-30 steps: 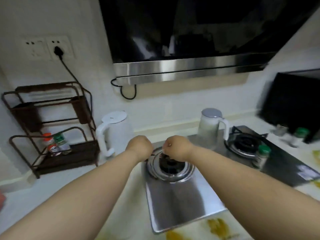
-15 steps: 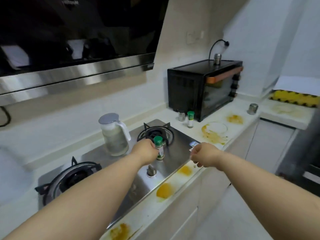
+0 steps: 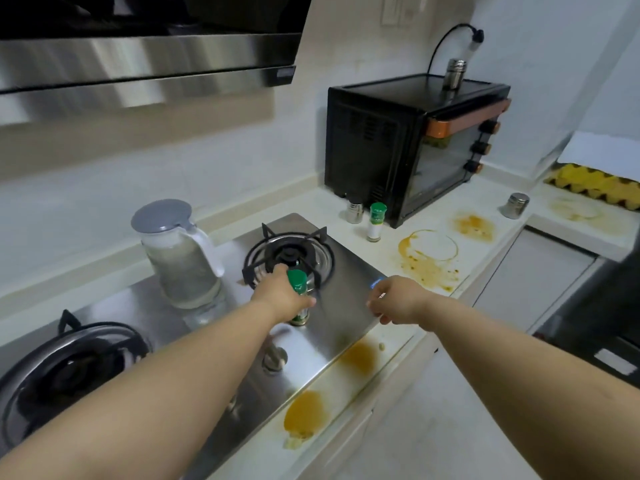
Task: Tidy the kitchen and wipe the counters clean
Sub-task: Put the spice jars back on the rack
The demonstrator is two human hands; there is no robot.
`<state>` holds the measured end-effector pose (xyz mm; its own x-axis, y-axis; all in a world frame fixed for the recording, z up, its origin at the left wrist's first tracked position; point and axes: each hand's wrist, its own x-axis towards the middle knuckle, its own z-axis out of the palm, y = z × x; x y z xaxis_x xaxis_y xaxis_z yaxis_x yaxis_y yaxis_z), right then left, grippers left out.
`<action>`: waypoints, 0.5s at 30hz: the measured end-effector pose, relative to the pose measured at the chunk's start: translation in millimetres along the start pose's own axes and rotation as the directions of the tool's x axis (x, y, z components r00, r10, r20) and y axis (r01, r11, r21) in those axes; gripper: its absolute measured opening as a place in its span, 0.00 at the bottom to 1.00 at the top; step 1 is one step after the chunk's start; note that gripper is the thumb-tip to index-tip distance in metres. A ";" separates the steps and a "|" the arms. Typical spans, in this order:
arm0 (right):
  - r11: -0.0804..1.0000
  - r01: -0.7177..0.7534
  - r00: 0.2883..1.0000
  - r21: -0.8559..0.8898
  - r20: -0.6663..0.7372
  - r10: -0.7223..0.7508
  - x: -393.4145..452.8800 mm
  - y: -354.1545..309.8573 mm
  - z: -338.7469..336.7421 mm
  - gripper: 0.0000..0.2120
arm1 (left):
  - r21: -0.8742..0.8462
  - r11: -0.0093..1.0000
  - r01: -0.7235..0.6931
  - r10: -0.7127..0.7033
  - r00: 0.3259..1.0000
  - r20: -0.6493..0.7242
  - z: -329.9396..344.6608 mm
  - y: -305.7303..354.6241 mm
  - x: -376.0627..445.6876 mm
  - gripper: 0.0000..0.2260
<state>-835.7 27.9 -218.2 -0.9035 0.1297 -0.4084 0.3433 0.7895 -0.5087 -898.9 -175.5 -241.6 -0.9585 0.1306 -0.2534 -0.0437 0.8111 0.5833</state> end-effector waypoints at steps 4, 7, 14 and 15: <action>0.999 -0.013 1.000 -0.034 0.012 0.013 22.9 4.0 -14.6 0.10 | 0.155 0.986 -0.054 0.056 0.998 -0.007 -2.7 9.9 17.3 0.22; 0.998 0.000 1.000 -0.058 -0.022 -0.002 42.1 5.0 -34.9 0.13 | 0.187 0.979 -0.086 0.085 0.996 0.014 -13.0 31.8 29.7 0.17; 0.997 -0.003 0.996 -0.080 -0.084 -0.004 101.3 35.3 -79.5 0.20 | -0.033 0.993 -0.116 0.114 0.991 -0.071 -23.8 103.3 73.3 0.16; 0.999 -0.012 0.996 -0.040 -0.093 0.009 114.2 41.6 -85.8 0.22 | -0.059 0.992 -0.115 0.110 0.990 -0.088 -22.3 111.1 82.5 0.17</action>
<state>-946.6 127.1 -221.1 -0.9205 0.1920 -0.3402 0.3440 0.8111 -0.4731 -989.1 -87.3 -180.5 -0.9785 0.1684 -0.1190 0.0506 0.7557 0.6529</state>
